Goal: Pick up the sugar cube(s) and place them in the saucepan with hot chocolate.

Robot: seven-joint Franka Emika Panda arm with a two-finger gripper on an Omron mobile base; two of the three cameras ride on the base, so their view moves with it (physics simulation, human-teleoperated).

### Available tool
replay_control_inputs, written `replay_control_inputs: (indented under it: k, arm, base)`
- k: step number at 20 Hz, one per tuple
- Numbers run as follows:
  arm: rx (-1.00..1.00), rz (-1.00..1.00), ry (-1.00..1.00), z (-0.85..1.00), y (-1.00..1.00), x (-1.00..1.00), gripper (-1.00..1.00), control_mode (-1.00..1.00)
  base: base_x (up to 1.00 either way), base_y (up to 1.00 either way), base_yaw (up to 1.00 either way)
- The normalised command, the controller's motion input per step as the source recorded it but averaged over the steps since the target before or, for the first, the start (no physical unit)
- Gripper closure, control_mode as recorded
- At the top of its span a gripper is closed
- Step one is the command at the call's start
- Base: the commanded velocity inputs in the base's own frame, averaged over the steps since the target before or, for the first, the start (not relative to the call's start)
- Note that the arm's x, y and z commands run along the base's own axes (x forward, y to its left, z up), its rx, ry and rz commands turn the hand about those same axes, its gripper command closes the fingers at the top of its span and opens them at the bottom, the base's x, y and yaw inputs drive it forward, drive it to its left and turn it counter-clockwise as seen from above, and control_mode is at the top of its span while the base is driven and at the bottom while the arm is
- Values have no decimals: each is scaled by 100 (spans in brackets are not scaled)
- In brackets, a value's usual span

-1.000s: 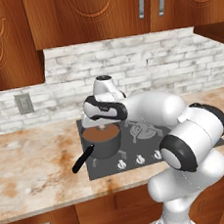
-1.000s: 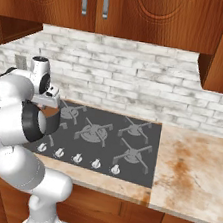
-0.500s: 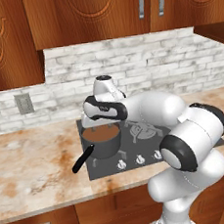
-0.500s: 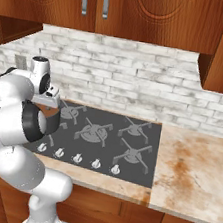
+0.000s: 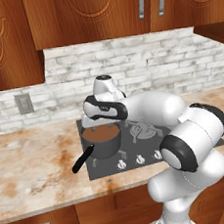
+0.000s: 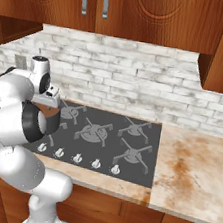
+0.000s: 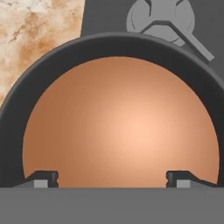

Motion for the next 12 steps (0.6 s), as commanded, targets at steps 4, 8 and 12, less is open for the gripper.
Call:
replay_control_inputs:
  k: [4, 8, 12]
  arm:
    - [0, 0, 0, 18, 0, 0, -100, -100]
    - [0, 0, 0, 26, 0, 0, -100, -100]
    - [0, 0, 0, 28, -3, -2, -100, -100]
  base:
    - [0, 0, 0]
    - [0, 0, 0]
    - [0, 0, 0]
